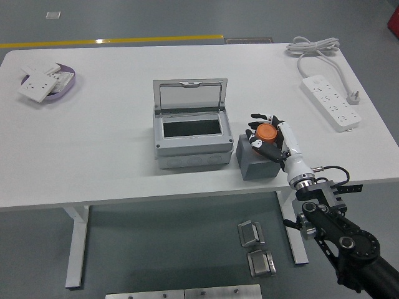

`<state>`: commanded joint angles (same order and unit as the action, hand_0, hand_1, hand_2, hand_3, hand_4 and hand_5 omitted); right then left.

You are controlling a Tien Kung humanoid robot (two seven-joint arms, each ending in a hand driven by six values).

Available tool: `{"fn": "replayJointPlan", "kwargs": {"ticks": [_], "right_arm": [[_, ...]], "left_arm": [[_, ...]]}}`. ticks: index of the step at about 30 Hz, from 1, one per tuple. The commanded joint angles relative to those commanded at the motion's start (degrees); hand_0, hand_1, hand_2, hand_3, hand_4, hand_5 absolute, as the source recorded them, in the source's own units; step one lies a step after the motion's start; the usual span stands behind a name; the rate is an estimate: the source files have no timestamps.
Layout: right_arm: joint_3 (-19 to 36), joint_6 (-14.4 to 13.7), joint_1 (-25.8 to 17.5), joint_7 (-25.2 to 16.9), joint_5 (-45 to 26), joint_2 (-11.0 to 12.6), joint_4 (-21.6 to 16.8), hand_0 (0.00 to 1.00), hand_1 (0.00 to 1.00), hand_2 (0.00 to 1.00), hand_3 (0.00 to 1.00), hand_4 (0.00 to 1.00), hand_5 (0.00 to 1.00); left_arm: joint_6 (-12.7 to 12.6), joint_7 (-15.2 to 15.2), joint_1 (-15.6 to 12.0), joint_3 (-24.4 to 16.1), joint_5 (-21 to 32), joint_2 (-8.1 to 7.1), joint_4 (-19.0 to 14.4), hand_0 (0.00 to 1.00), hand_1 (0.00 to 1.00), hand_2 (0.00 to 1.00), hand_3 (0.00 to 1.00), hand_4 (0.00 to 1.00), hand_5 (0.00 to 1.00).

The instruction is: Pick up the cylinder from the cube,place it in the box,flap close box

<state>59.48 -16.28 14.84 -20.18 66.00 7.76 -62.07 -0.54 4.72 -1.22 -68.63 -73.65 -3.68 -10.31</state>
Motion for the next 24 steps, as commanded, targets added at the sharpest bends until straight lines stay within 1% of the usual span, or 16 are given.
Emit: {"fn": "replayJointPlan", "kwargs": {"ticks": [12, 13, 18, 19, 24], "right_arm": [[-0.7, -0.9, 0.0, -0.9, -1.2, -0.1, 0.3, 0.678, 0.649, 0.577, 0.663, 0.65, 0.132], [-0.8, -0.9, 0.0, -0.9, -1.3, 0.0, 0.3, 0.713, 0.631, 0.55, 0.628, 0.419, 0.048], [-1.5, -1.2, 0.0, -1.0, -1.7, 0.0, 0.6, 0.713, 0.631, 0.55, 0.628, 0.419, 0.048], [-1.6, -1.2, 0.0, -1.1, -1.8, 0.0, 0.6, 0.667, 0.601, 0.52, 0.577, 0.196, 0.019], [-1.8, -1.6, 0.1, -1.0, -1.6, -0.3, 0.1, 0.667, 0.601, 0.52, 0.577, 0.196, 0.019]], "left_arm": [[0.2, -0.6, 0.2, 0.8, 0.5, -0.09, 0.0, 0.583, 0.616, 0.57, 0.609, 0.655, 0.292], [0.2, -0.7, 0.2, 0.8, 0.4, -0.11, 0.0, 0.583, 0.616, 0.57, 0.61, 0.655, 0.293], [0.3, -0.7, 0.2, 0.8, 0.4, -0.18, 0.0, 0.583, 0.616, 0.57, 0.61, 0.655, 0.293], [0.3, -0.7, 0.2, 0.7, 0.4, -0.18, 0.0, 0.582, 0.616, 0.57, 0.609, 0.655, 0.294], [0.3, -0.7, 0.2, 0.8, 0.5, -0.12, 0.0, 0.582, 0.616, 0.57, 0.609, 0.655, 0.294]]}}
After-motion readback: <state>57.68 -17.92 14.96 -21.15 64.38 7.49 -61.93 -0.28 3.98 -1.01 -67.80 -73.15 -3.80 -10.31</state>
